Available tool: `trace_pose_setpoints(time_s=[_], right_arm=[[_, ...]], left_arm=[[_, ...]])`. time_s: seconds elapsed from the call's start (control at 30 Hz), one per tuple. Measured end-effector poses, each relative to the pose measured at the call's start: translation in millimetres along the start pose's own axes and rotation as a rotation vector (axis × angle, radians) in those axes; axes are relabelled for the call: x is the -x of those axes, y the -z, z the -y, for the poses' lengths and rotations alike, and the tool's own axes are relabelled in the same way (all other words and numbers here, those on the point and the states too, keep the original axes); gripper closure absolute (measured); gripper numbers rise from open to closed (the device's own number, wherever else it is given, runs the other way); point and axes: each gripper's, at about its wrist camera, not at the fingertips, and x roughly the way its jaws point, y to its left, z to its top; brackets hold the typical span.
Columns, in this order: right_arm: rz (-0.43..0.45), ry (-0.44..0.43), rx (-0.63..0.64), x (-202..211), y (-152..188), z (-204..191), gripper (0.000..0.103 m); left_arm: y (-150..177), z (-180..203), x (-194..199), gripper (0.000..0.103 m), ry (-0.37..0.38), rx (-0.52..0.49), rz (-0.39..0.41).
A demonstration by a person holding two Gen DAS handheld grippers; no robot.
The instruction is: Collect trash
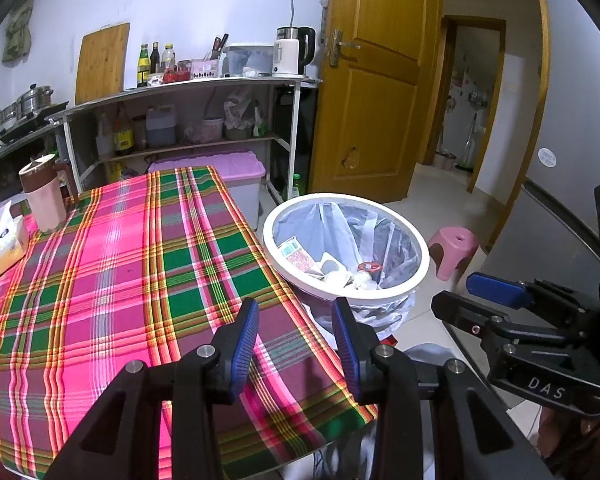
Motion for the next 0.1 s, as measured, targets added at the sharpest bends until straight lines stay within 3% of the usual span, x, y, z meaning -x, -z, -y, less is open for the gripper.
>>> trace_pose_setpoints(time_s=[0.1], right_arm=[[0.001,0.001,-0.002,-0.5,1.8,-0.1,0.05]], left_arm=[[-1.0,1.7,1.3,0.065,0.002,-0.004,0.003]])
